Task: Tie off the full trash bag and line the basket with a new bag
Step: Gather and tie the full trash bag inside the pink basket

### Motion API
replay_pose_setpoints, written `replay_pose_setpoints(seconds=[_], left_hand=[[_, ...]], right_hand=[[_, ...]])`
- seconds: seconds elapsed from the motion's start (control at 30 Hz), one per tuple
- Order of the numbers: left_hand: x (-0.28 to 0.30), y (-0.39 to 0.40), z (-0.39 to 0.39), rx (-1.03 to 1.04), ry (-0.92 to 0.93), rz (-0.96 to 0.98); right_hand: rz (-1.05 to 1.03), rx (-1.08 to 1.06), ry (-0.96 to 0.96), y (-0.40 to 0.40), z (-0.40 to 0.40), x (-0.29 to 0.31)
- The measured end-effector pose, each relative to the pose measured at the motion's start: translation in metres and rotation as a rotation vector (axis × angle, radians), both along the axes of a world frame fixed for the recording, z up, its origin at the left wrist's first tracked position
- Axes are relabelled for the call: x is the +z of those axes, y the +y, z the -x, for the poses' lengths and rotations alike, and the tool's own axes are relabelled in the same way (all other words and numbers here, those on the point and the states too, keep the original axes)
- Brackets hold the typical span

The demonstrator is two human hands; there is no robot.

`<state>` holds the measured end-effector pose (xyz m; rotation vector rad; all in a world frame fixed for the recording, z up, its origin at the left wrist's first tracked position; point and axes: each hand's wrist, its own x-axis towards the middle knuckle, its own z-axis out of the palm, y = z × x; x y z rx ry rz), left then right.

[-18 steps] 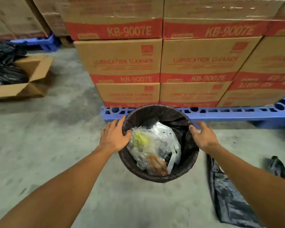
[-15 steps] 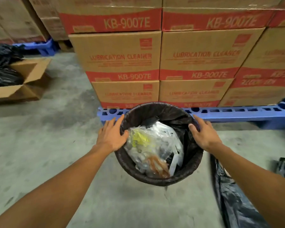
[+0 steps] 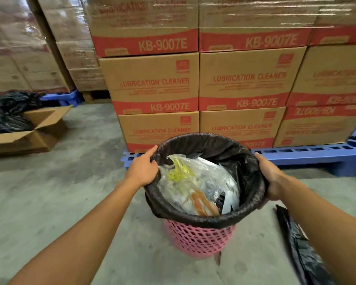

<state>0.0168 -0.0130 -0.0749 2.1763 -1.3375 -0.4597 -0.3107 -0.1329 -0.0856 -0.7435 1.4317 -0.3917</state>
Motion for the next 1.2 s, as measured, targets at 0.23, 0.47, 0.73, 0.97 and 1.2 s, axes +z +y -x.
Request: replay_pose_setpoints(seconds=[0.23,0.47,0.73,0.97,1.2], left_hand=[[0.002,0.011,0.006,0.033,0.044,0.036],[0.000,0.010,0.006,0.066,0.033,0.056],[0.000,0.007,0.005,0.080,0.025,0.054],[0.002,0.009,0.009,0.099,-0.027,0.030],[0.000,0.005,0.014,0.143,0.090,0.076]], right_hand=[[0.195,-0.116,0.011,0.020,0.004,0.030],[0.103,-0.118,0.197,0.033,0.013,0.037],[0.176,-0.199,0.058,0.033,0.010,0.041],[0.796,-0.097,0.299,0.031,-0.018,0.053],[0.993,0.172,0.049,0.044,-0.080,0.091]])
